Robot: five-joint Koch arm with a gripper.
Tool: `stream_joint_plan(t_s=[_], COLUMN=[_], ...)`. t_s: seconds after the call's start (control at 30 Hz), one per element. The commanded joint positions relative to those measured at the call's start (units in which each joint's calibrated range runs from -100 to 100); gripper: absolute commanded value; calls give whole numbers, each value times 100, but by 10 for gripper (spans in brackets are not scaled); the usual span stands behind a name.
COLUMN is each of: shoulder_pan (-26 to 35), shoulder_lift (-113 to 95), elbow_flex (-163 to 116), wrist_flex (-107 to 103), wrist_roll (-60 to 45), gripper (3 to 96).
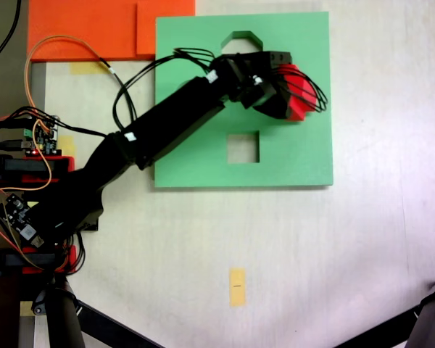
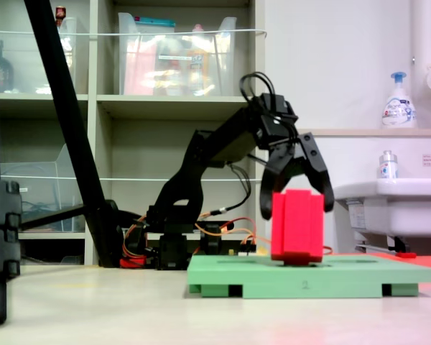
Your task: Put the cross columnar block into the corresponding hole
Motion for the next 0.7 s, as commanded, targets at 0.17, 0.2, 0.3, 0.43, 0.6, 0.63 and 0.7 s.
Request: stream_joint_plan(t_s=[0.17, 0.2, 0.3, 0.43, 0.6, 0.63, 0.7], shoulder_pan=[107, 122, 142, 156, 156, 151, 112], shoulder_lift=[-88, -102, -158, -158, -325, -353, -367], elbow_flex=[119, 119, 119, 119, 119, 119, 119], wrist_flex=[191, 143, 46, 17, -127, -137, -137], wrist_roll=[44, 44, 49, 44, 44, 44, 49], gripper=[331, 331, 331, 331, 331, 331, 332])
